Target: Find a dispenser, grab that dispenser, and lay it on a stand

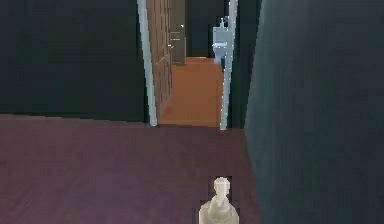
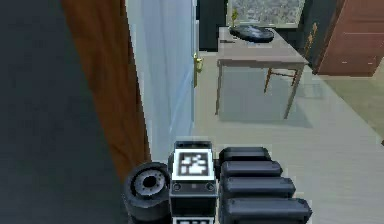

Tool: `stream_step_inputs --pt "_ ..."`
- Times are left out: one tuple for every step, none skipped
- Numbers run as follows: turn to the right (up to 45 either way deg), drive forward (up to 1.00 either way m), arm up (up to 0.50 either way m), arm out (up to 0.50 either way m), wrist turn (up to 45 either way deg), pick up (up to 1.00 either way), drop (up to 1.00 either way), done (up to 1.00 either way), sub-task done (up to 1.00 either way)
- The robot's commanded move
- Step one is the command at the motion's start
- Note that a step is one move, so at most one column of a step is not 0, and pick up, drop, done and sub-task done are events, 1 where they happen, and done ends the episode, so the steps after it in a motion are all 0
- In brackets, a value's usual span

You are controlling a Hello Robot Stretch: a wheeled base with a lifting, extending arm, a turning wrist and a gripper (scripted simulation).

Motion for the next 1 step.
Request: stream_step_inputs --pt "-45.0 0.0 0.0 0.0 0.0 0.0 0.0 0.0 0.0"
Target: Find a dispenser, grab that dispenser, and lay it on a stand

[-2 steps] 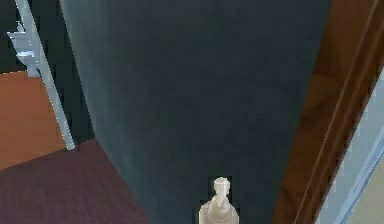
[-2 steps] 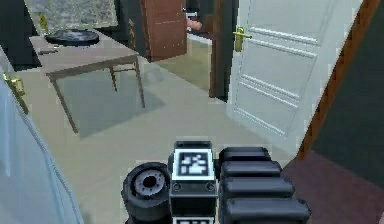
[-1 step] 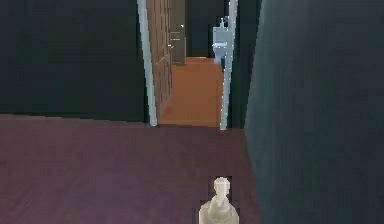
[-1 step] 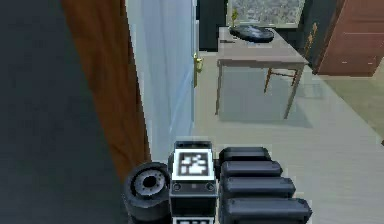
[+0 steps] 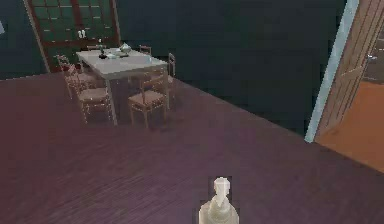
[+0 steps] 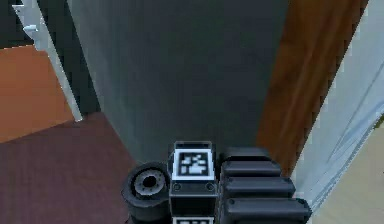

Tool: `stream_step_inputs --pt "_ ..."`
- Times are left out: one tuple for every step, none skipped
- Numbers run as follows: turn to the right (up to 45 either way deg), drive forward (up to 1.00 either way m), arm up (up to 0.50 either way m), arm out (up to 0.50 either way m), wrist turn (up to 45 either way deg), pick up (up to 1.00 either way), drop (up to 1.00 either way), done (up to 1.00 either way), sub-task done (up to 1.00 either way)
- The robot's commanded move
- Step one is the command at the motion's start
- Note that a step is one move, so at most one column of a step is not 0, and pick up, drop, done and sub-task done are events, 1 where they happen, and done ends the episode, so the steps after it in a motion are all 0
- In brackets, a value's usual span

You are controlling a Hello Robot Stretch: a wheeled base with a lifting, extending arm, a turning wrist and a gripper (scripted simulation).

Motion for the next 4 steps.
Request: stream_step_inputs --pt "-36.0 0.0 0.0 0.0 0.0 0.0 0.0 0.0 0.0" --pt "0.0 0.15 0.0 0.0 0.0 0.0 0.0 0.0 0.0" --pt "-45.0 0.0 0.0 0.0 0.0 0.0 0.0 0.0 0.0" --pt "-27.0 0.0 0.0 0.0 0.0 0.0 0.0 0.0 0.0"
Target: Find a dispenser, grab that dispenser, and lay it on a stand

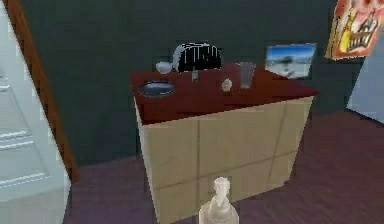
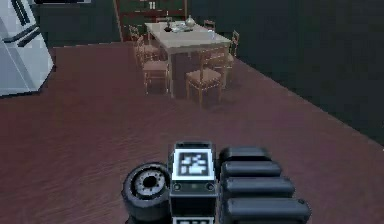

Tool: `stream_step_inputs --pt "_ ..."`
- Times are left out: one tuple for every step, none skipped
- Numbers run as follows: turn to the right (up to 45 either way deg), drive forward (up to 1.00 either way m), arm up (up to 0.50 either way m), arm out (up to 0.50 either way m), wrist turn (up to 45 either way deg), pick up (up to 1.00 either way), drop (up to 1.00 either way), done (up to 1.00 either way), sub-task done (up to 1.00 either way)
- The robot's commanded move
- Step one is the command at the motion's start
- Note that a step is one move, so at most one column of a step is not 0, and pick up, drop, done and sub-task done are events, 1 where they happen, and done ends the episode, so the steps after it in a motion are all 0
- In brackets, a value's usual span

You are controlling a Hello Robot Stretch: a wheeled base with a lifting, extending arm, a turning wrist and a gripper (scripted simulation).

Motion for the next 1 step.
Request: stream_step_inputs --pt "0.0 0.15 0.0 0.0 0.0 0.0 0.0 0.0 0.0"
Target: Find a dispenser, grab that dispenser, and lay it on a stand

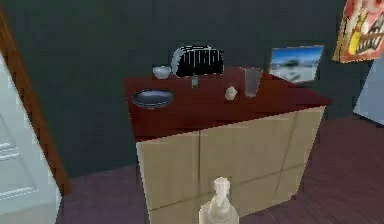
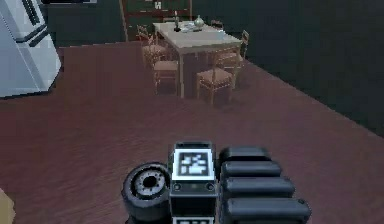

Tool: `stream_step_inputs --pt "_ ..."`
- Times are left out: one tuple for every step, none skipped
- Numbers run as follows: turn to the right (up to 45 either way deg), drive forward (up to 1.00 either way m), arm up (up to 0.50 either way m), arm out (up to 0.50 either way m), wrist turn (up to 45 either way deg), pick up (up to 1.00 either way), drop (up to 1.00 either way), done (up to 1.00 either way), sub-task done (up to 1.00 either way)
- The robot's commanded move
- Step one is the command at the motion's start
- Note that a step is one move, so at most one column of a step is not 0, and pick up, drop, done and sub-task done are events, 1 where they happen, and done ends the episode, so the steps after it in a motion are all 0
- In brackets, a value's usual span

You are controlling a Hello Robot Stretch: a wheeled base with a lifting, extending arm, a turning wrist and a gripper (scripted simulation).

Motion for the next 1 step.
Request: stream_step_inputs --pt "-45.0 0.0 0.0 0.0 0.0 0.0 0.0 0.0 0.0"
